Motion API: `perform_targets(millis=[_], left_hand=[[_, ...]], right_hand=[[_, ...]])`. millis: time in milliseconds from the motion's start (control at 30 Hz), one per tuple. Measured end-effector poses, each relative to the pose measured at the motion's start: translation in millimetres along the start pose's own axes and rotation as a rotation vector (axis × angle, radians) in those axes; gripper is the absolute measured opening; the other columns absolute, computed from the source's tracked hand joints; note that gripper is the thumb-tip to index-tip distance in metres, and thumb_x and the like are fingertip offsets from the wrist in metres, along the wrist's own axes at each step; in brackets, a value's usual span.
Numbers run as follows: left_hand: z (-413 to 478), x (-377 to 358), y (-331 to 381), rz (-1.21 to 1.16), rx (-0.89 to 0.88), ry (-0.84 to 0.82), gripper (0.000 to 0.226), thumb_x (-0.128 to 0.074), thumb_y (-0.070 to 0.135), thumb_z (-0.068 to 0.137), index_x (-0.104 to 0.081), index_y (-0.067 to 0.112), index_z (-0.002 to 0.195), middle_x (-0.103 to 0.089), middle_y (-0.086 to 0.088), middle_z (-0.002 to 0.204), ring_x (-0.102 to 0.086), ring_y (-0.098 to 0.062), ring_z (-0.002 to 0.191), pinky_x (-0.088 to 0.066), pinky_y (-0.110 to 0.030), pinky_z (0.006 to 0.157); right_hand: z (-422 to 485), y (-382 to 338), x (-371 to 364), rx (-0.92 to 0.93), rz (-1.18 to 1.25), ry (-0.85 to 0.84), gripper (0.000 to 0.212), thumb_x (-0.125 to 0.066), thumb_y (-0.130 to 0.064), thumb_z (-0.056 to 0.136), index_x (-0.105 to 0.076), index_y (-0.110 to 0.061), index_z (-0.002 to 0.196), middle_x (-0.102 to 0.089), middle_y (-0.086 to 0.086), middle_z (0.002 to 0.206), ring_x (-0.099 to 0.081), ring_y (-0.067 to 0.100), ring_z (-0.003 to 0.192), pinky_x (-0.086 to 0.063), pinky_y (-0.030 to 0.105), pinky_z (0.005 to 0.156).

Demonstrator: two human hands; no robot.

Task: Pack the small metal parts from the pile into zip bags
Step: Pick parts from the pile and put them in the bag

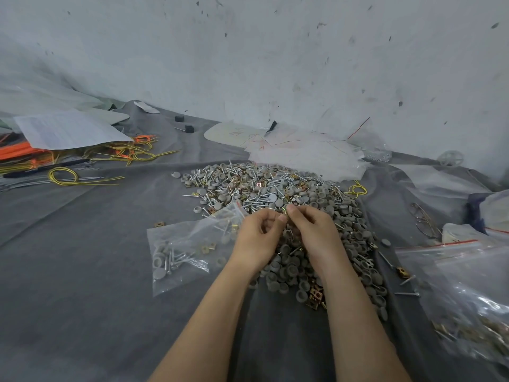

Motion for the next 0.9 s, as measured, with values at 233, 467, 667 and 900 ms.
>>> perform_targets(millis=[233,467,667,900], left_hand=[[-2,-3,7,0.049,-0.036,-0.07,0.015,-0.053,0.016,0.097,-0.058,0.007,0.086,-0.041,0.009,0.056,-0.037,0.002,0.04,-0.027,-0.008,0.043],[-4,2,6,-0.121,0.023,-0.043,0.024,-0.05,0.017,0.098,-0.05,0.012,0.074,-0.035,0.001,0.054,-0.03,-0.018,0.053,-0.02,-0.026,0.046],[-4,-3,2,-0.358,0.091,-0.097,0.031,-0.048,0.013,0.098,-0.047,0.013,0.067,-0.038,0.006,0.05,-0.031,-0.007,0.046,-0.026,-0.017,0.043],[-2,-5,0,-0.559,0.178,-0.072,0.028,-0.047,0.008,0.098,-0.048,0.012,0.069,-0.037,0.007,0.05,-0.03,-0.005,0.045,-0.026,-0.016,0.045]], right_hand=[[0,0,-1,0.02,-0.138,-0.064,0.029,-0.047,-0.034,0.098,-0.066,-0.012,0.103,-0.067,0.002,0.099,-0.061,0.016,0.098,-0.048,0.033,0.088],[1,-2,3,0.043,0.101,-0.073,0.016,-0.059,-0.022,0.093,-0.073,-0.027,0.087,-0.059,-0.007,0.074,-0.05,0.006,0.066,-0.041,0.026,0.066],[-3,-2,-9,-0.091,0.531,-0.315,0.023,-0.066,-0.022,0.073,-0.072,-0.01,0.092,-0.063,0.001,0.078,-0.055,0.008,0.069,-0.049,0.02,0.063],[-5,-6,-6,0.069,0.295,-0.175,0.009,-0.061,-0.011,0.089,-0.067,-0.017,0.089,-0.064,-0.01,0.07,-0.055,0.006,0.067,-0.046,0.024,0.063]])
Point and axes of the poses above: each hand's wrist, its own z-axis towards the middle knuckle, its own x-axis out of the back of the hand, y = z × x, the point moved 5 cm from there along z, towards the middle knuckle
